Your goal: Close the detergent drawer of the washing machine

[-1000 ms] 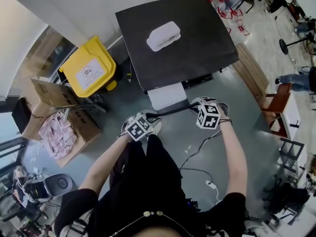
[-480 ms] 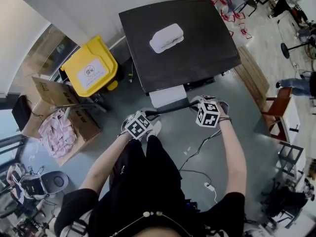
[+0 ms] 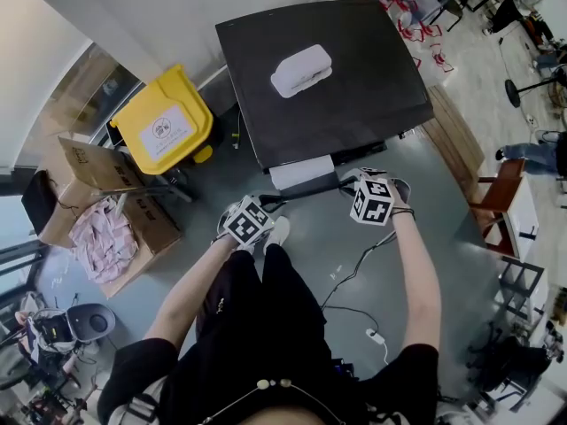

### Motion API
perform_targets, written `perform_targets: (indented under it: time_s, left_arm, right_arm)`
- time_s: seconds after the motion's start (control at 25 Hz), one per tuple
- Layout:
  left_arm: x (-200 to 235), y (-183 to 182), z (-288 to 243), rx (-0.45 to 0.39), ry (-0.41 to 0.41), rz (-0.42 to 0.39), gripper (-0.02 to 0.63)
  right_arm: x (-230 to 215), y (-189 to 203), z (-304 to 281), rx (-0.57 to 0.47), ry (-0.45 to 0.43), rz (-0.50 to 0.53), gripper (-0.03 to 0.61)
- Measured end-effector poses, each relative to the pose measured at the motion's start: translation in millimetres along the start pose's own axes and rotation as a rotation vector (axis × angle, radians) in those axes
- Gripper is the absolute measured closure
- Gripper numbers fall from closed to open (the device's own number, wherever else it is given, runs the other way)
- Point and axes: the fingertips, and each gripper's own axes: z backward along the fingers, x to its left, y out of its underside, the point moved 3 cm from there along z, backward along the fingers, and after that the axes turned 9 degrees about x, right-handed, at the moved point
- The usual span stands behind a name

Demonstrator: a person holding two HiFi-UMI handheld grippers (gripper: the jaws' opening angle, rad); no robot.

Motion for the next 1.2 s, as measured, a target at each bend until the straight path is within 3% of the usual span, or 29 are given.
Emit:
perform_targets:
  time_s: [1.2]
  left_arm:
    - [41.6,-16.1,10.7,-0.045,-0.071,0.075,0.546]
  right_arm:
    - [-44.3,-15.1,1.5,0.002,-0.018,0.030,0.528]
